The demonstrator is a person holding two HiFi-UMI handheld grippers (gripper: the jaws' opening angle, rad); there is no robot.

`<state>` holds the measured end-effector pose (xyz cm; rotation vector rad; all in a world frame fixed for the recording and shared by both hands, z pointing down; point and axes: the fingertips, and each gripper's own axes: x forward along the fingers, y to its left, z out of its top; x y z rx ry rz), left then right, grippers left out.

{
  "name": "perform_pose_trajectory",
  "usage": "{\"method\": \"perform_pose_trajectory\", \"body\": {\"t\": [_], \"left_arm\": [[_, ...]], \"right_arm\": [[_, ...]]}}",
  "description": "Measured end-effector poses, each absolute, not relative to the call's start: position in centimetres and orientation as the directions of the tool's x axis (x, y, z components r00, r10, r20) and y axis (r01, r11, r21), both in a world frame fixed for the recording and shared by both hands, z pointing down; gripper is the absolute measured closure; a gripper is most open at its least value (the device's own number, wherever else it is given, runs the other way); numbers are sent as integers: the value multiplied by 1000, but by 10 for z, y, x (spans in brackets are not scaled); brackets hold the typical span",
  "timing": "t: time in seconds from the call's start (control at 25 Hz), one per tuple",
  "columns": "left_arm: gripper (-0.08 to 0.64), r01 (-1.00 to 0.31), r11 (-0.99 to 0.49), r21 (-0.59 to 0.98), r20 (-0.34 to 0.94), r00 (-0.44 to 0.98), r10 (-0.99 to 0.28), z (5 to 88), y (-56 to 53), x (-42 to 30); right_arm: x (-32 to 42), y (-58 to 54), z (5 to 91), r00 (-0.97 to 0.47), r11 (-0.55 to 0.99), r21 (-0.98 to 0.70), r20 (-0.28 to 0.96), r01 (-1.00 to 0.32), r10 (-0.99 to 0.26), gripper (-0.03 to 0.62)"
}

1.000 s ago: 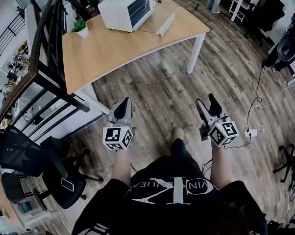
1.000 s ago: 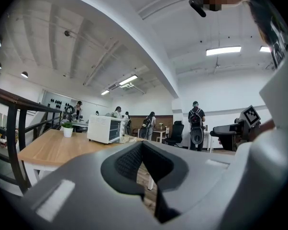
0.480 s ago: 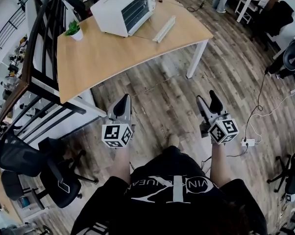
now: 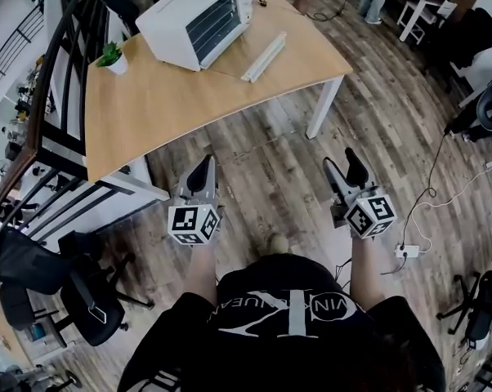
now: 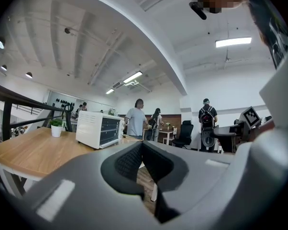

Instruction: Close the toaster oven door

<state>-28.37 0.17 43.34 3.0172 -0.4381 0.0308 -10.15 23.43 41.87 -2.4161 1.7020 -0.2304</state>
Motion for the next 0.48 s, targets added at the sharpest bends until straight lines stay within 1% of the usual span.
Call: {"method": "perform_pose_trajectory", "body": {"t": [0.24, 0.48], "left_arm": [[549, -284, -955, 86, 29, 959, -282, 435, 13, -252], [549, -280, -957, 80, 34, 960, -278, 435, 15, -238]], "right_arm": [[-72, 239, 423, 318, -314, -237, 22, -919, -948, 322], [-63, 241, 426, 313, -309, -242, 22, -920, -950, 322]]}}
